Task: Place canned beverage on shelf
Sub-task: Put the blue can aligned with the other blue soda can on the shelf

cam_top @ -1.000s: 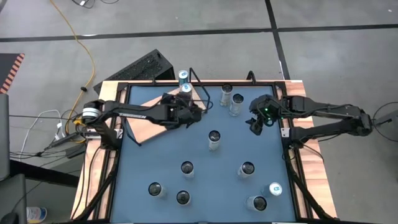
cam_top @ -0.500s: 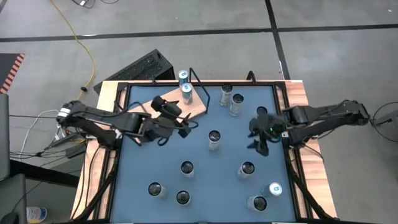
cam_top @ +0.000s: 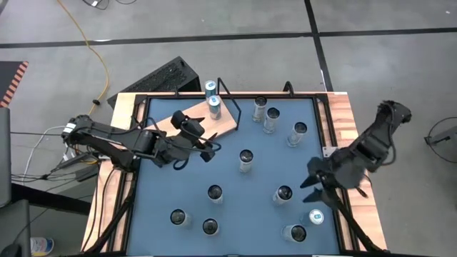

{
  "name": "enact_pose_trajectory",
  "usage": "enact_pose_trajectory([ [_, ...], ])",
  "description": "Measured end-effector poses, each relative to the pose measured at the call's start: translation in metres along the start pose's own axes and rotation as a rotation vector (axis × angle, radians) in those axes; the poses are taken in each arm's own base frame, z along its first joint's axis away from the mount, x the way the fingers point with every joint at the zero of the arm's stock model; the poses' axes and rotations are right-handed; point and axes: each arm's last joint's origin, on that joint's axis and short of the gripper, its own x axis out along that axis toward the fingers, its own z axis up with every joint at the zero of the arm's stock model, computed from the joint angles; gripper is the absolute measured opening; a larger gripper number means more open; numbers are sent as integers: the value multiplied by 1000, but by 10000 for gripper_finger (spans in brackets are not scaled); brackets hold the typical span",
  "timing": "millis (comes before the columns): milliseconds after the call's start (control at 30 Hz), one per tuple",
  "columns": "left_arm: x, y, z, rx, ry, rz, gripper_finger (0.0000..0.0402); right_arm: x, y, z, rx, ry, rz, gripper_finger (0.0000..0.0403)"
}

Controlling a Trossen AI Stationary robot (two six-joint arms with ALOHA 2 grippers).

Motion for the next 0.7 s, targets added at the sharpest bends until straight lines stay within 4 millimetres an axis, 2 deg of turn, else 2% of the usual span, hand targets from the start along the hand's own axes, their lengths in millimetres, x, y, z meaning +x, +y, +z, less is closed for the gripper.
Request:
enact_pose_trajectory([
  [100, 0, 0, 0, 3, -3, 0, 313, 1, 9, -13, -3, 71, -47, 255],
  [333, 0, 0, 0, 2, -3, 0, 313, 18, 14, -38, 221, 282, -216, 255],
  [700, 1, -2, 0, -1, 0, -1, 313, 61, 26, -59, 158, 389, -363, 255],
])
